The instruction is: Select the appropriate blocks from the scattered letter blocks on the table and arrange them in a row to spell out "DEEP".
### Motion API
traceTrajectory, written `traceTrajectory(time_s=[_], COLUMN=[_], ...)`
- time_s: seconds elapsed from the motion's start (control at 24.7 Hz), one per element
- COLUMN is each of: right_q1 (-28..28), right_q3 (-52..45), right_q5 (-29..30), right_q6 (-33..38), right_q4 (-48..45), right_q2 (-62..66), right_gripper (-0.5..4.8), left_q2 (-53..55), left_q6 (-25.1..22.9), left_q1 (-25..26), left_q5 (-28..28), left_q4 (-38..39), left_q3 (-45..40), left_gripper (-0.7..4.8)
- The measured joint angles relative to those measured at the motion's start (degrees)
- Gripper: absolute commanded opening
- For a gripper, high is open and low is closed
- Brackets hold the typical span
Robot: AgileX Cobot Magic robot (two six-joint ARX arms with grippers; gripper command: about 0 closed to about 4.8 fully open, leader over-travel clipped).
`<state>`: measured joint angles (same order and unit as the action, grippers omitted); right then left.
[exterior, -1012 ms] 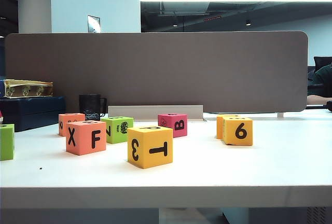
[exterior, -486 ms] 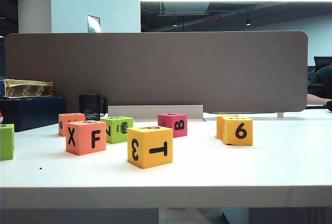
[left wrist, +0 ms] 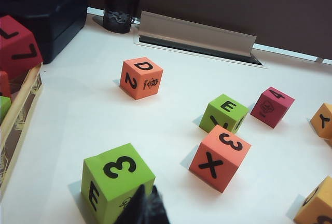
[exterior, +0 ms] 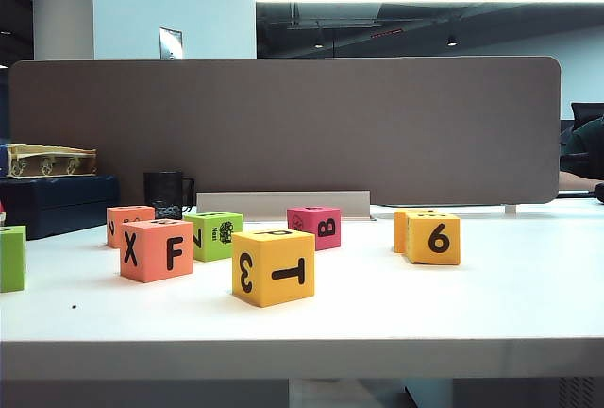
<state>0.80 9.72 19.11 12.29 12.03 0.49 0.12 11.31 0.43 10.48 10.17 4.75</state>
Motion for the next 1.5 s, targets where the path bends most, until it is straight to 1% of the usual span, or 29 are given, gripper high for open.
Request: traceTrajectory(time_s=[0.28,0.65,0.81,0.85,0.93,1.05,1.13,1.38,1.5], right_q1=[0.00,0.00,0.00,0.00,0.00,0.00,0.00,0.00,-0.02], right_q3=[6.54,16.90,21.44,22.60,26.69,28.98,30.97,32.35,32.35], right_q5=[0.04,0.42,0.61,1.27,4.59,5.66,7.41,9.44,10.43], right_q6=[0.07,-0.20,-0.50,-1.09,-3.41,-3.80,-4.50,-4.94,-5.64], right_q4=[3.65,6.58,6.86,6.95,7.15,8.26,9.46,9.81,9.88], right_q2=[5.33,17.16,21.86,23.02,27.82,30.58,33.22,36.00,36.79], right_gripper=[-0.02,-0.02,-0.02,-0.02,-0.02,-0.02,-0.02,-0.02,-0.02], left_q2=[0.00,0.00,0.00,0.00,0.00,0.00,0.09,2.32,6.56], left_q6=[0.13,0.17,2.25,2.71,3.78,3.78,3.78,3.78,3.76], left_q1=[0.00,0.00,0.00,0.00,0.00,0.00,0.00,0.00,0.00], left_q5=[0.96,1.27,2.01,2.21,2.47,2.47,2.49,2.54,2.56], left_q4=[0.00,0.09,0.13,0.13,0.37,0.35,0.33,1.27,1.44], left_q3=[0.07,0.68,0.70,0.70,1.07,2.49,3.72,6.16,8.72], left_gripper=[-0.06,-0.06,-0.06,-0.06,-0.06,-0.06,-0.06,-0.06,-0.06])
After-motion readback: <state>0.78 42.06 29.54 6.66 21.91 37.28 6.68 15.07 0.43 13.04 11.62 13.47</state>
